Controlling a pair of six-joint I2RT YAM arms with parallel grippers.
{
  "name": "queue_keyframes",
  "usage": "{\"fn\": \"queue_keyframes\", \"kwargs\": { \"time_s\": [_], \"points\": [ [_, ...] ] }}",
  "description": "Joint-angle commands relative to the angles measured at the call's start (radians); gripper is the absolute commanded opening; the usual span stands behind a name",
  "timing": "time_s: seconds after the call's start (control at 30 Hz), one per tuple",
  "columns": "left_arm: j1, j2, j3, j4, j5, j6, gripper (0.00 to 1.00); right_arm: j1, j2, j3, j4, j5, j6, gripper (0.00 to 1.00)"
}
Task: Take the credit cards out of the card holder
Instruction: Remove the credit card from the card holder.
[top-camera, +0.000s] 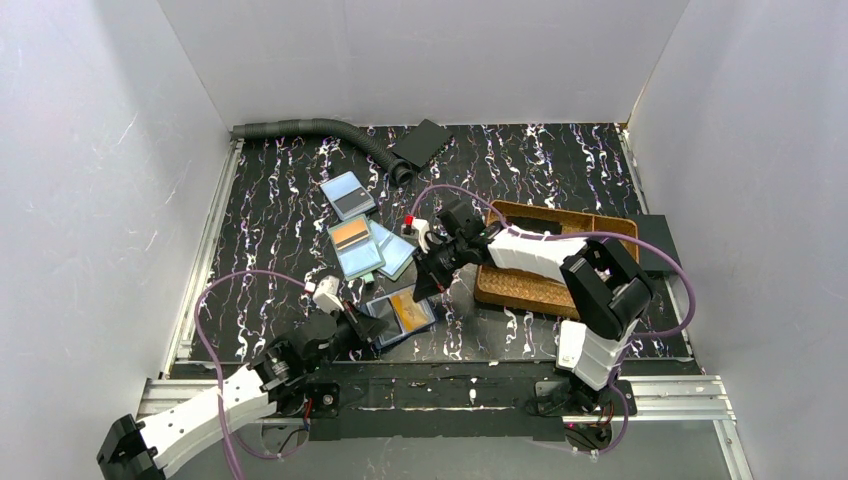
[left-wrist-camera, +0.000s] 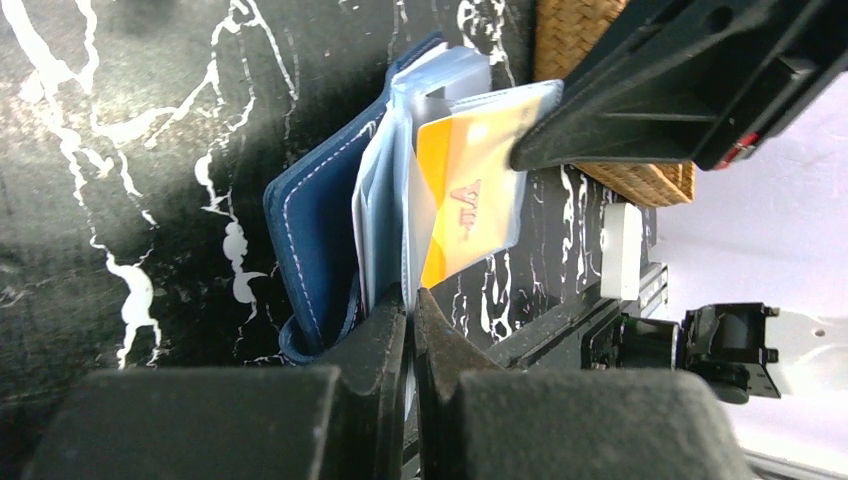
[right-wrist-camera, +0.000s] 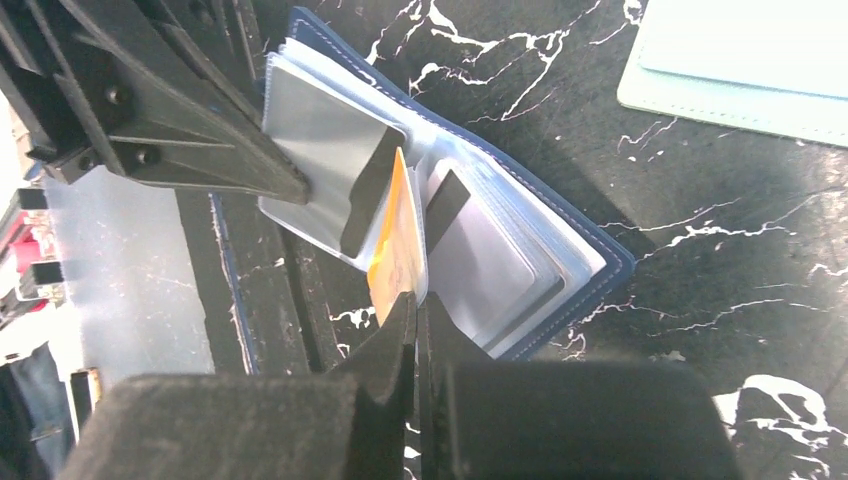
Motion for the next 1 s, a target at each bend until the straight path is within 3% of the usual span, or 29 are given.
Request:
{"fn": "queue_keyframes", "kwargs": {
  "time_s": [0.0, 0.3, 0.5, 0.73, 0.83, 0.97],
  "points": [
    [0.007, -0.073, -0.005, 0.017, -0.003, 0.100, 0.00, -0.002, -0.053, -0.006, -0.024, 0.064, -0.065, 0.03],
    [0.007, -0.035, 0.010, 0.149, 0.073, 0.202, 0.00, -0.014, -0.092, -0.013, -0.039, 0.096, -0.094, 0.19],
    [0.009, 0.070, 0.030, 0.274, 0.107, 0.240, 0.00, -0.086, -0.171, -0.002, -0.087, 0.114, -0.163, 0.52],
    [0.013, 0.213, 0.039, 0.480, 0.169, 0.291, 0.00, -0.162, -0.341, -0.046, -0.155, -0.168, -0.332, 0.78],
    [0.015, 0.270, 0.046, 0.578, 0.220, 0.317, 0.00, -0.162, -0.373, -0.106, -0.100, -0.303, -0.325, 0.81],
    [0.015, 0.336, 0.072, 0.673, 0.282, 0.360, 0.00, -0.161, -0.391, -0.193, 0.083, -0.381, -0.189, 0.80]
  ]
}}
